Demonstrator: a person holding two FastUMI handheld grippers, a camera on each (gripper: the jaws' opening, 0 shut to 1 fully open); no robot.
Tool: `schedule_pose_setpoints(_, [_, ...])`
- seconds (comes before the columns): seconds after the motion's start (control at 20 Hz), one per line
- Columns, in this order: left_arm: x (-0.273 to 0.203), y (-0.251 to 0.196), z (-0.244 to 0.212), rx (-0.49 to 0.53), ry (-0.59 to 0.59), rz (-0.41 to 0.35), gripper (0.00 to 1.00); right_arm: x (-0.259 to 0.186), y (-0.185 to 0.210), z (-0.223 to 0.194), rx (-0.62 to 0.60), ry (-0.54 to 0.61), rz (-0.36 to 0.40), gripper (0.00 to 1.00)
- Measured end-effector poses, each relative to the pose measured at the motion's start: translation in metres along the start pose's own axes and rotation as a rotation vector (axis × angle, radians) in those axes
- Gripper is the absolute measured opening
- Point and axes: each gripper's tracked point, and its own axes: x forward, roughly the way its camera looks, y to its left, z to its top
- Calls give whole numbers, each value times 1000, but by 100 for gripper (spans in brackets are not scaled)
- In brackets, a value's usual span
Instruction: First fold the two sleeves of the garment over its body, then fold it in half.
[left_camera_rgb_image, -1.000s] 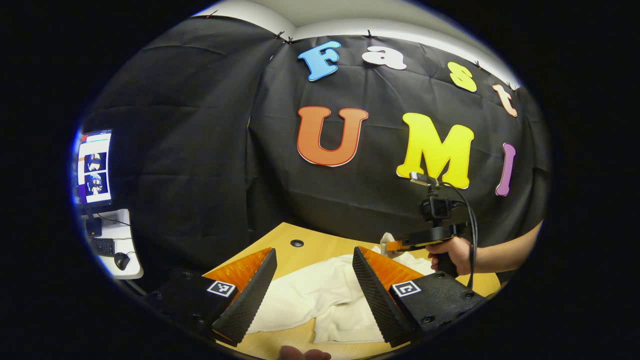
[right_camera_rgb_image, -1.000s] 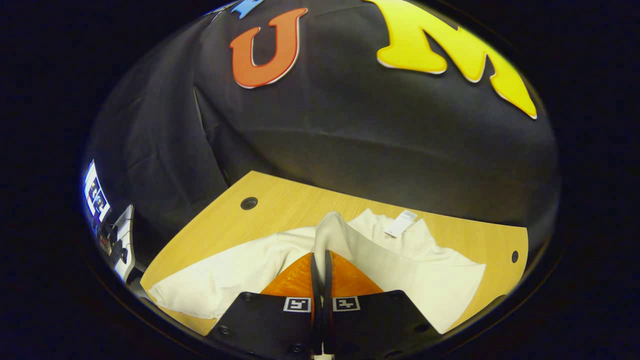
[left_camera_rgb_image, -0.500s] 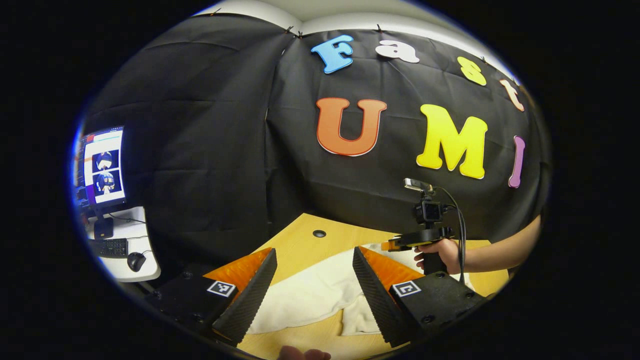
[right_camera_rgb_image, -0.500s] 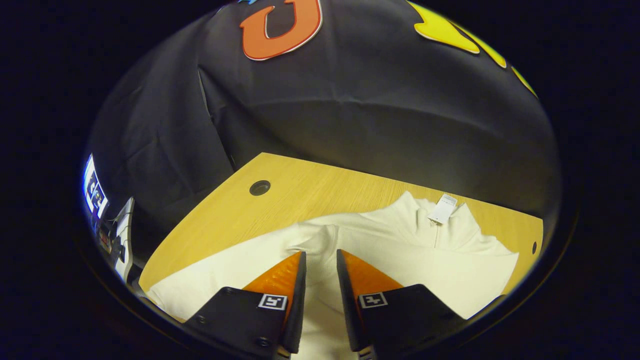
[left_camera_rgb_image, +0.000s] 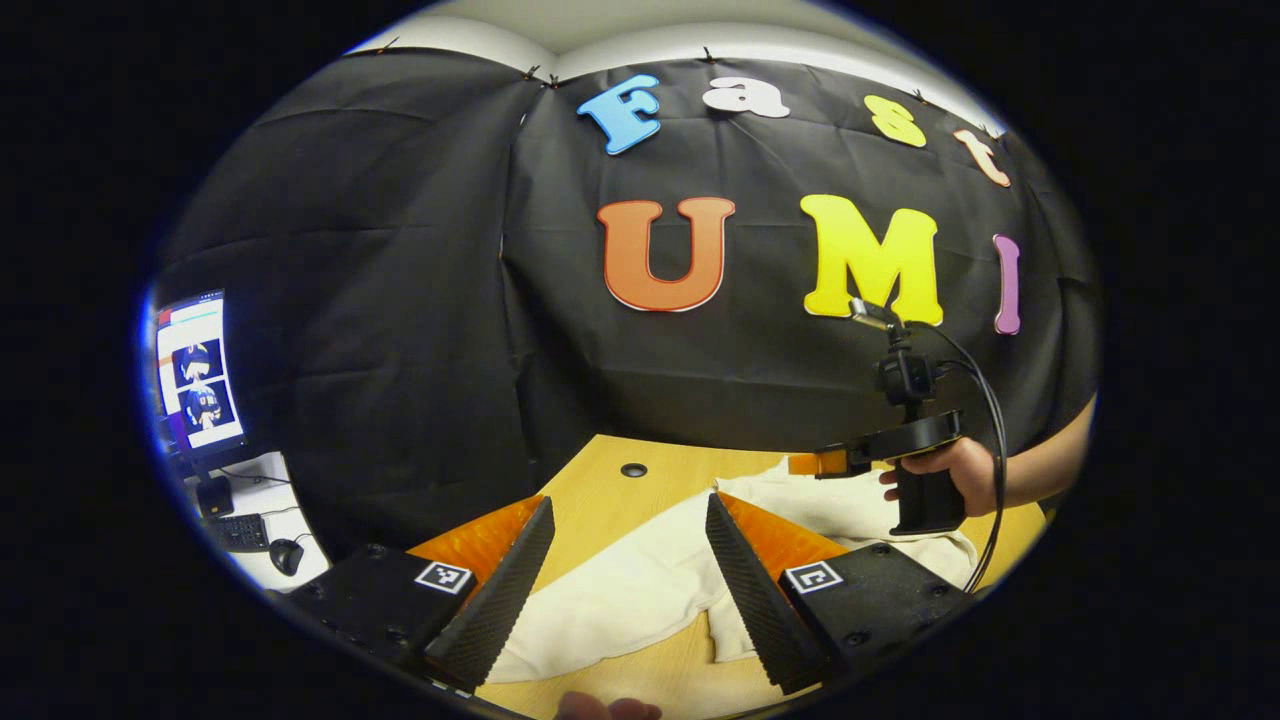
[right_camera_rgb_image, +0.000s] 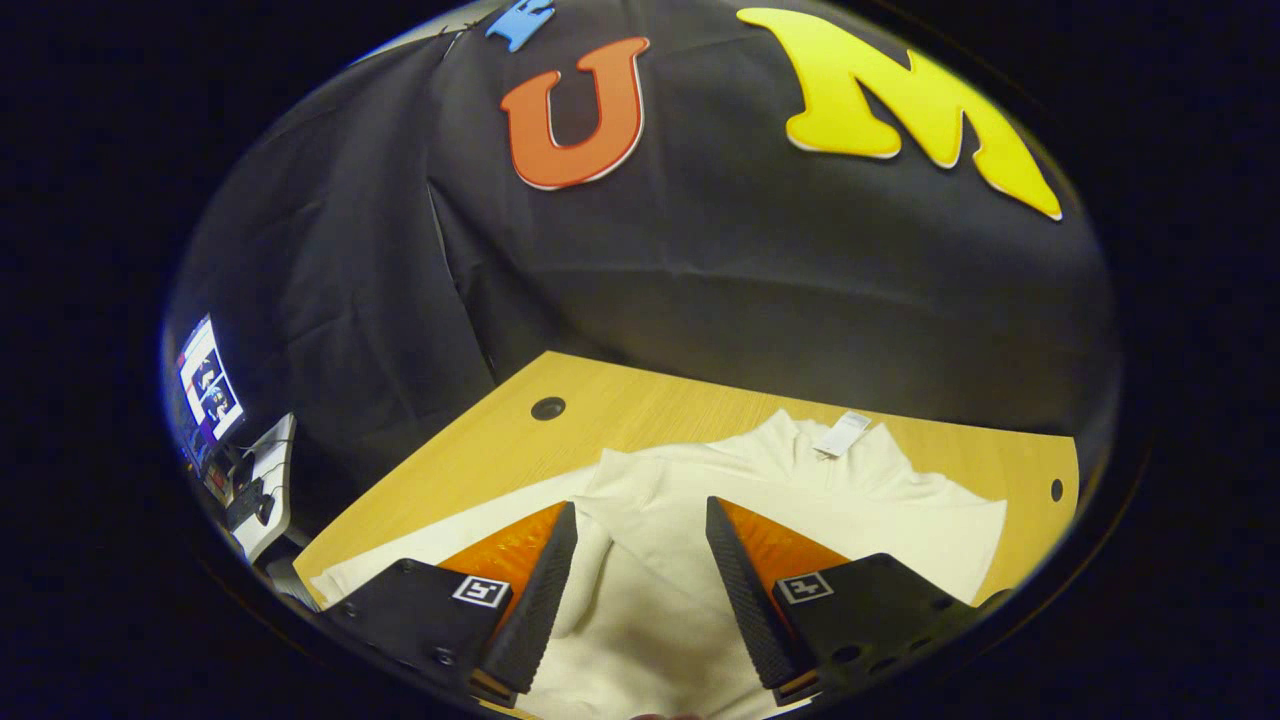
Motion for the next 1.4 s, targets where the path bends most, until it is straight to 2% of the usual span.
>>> schedule_pose_setpoints(0.05, [-3, -3, -1, 12, -2, -13, 98, -19, -9, 8, -14, -43, -31, 81])
schedule_pose_setpoints(0.1, [-5, -5, -4, 26, 0, -18, 98, -38, -13, 17, -14, -88, -56, 87])
schedule_pose_setpoints(0.35, [-17, -19, -9, 36, 14, -43, 98, -142, -21, 41, 22, -266, -100, 93])
schedule_pose_setpoints(0.6, [-26, -19, -25, 46, 53, -39, 98, -221, -20, 19, 48, -306, -104, 93])
schedule_pose_setpoints(0.75, [-32, -12, -36, 74, 75, -41, 100, -235, -22, -3, 64, -290, -113, 93])
schedule_pose_setpoints(0.9, [-40, 6, -50, 96, 101, -30, 98, -241, -19, -20, 64, -256, -104, 93])
schedule_pose_setpoints(1.2, [-53, 71, -98, 130, 220, 58, 99, -245, -18, -23, 49, -244, -96, 93])
schedule_pose_setpoints(1.4, [-52, 103, -135, 120, 291, 77, 99, -245, -18, -29, 51, -217, -94, 93])
